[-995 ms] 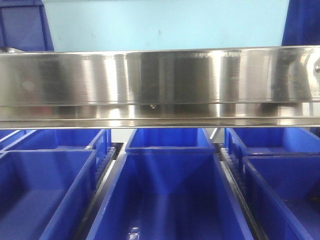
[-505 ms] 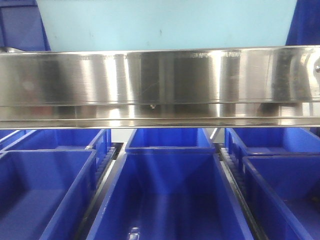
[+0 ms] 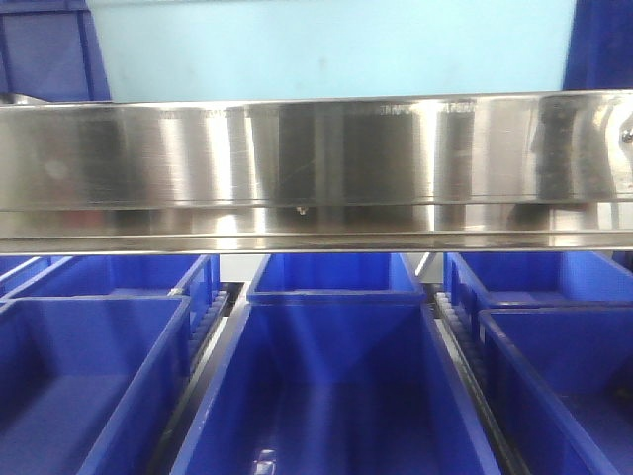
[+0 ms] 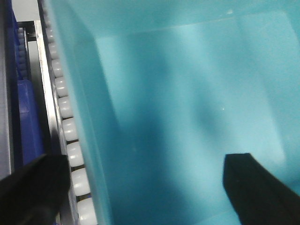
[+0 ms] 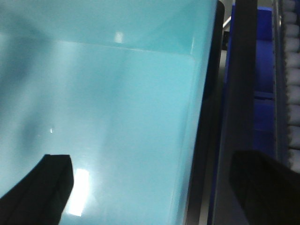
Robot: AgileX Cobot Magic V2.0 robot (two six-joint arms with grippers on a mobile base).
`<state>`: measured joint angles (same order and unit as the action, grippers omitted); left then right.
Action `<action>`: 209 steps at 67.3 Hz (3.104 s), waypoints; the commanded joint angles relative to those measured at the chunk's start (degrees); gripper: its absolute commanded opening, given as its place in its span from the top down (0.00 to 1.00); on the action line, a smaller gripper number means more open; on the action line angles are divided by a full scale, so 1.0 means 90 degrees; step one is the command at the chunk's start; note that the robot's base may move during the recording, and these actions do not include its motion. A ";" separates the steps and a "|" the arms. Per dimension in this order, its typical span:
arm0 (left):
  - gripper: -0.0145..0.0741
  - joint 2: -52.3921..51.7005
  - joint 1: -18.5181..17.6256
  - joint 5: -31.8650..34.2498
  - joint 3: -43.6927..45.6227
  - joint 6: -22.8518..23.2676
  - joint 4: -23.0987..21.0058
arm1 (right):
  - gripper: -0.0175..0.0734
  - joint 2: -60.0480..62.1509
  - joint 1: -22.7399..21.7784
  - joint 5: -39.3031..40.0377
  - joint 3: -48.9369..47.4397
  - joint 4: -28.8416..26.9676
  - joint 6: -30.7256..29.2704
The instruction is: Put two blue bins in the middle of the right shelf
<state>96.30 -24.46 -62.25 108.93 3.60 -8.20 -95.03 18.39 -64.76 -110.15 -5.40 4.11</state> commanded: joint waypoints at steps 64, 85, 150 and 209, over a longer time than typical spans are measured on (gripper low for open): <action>0.22 0.0187 0.0085 -0.0029 -0.1407 -0.0038 0.0081 | 0.20 0.0087 -0.0199 0.0856 0.2313 -0.0328 0.0170; 0.72 0.0187 0.0085 0.0257 -0.1468 -0.0038 -0.0247 | 0.81 0.0112 -0.0199 0.0912 0.2346 -0.0328 0.0170; 0.96 -0.1172 0.0085 0.0696 -0.0793 -0.0038 -0.0651 | 0.98 0.1071 -0.0199 0.1057 0.0954 -0.0369 0.0170; 0.96 -0.1250 0.0085 0.0815 0.0105 -0.0038 -0.0691 | 0.98 0.1165 -0.0199 0.1121 0.0367 -0.0369 0.0170</action>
<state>86.69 -23.37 -60.40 108.38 5.15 -9.02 -84.61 16.75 -59.68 -106.33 -9.05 5.14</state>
